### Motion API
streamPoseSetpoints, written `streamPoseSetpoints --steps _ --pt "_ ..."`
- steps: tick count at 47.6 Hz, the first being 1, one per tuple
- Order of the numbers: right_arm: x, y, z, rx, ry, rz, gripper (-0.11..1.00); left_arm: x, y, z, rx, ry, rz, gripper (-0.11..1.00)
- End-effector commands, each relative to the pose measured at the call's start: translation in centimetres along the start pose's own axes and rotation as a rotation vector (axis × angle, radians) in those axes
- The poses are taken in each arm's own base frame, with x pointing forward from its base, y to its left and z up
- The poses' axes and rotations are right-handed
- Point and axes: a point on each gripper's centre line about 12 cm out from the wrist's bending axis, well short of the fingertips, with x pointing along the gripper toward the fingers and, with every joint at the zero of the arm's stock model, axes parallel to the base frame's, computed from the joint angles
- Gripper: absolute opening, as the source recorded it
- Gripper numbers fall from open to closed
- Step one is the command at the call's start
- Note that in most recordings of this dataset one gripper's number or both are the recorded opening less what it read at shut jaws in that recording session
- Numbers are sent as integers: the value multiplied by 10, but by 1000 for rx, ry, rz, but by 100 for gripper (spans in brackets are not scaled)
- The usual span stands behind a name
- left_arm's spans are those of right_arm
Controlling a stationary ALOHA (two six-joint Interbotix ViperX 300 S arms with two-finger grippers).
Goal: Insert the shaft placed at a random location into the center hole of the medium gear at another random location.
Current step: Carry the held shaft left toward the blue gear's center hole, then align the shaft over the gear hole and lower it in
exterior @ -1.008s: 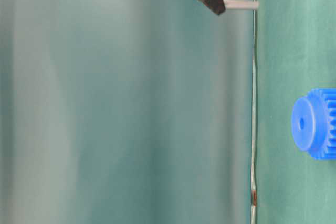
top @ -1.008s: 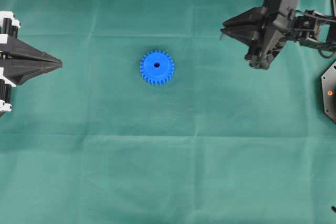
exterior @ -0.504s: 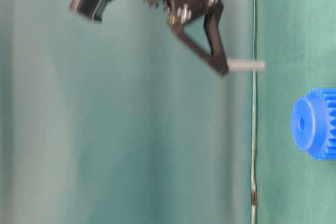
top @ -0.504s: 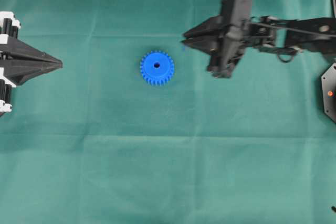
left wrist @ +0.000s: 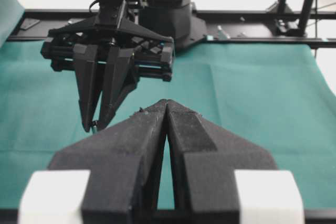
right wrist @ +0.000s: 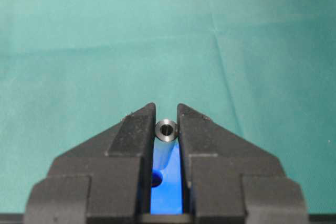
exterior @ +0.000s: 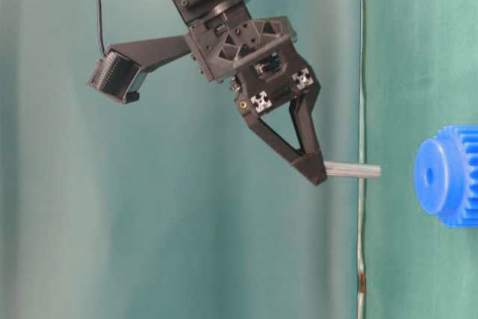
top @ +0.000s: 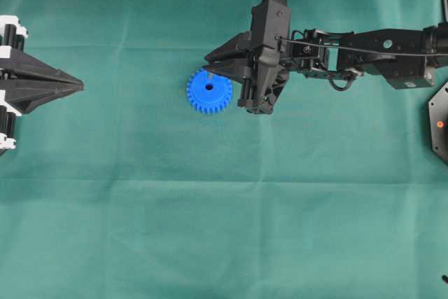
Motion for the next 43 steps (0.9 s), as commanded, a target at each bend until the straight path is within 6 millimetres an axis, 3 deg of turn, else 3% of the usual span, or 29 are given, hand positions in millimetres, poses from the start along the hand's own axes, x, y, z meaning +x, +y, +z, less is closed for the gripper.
streamPoseSetpoints --steps 1,43 --pt "-1 2 17 -12 -51 4 13 3 0 10 2 -25 -2 0" --pt "22 5 -13 0 11 7 13 3 0 10 2 -20 -2 0"
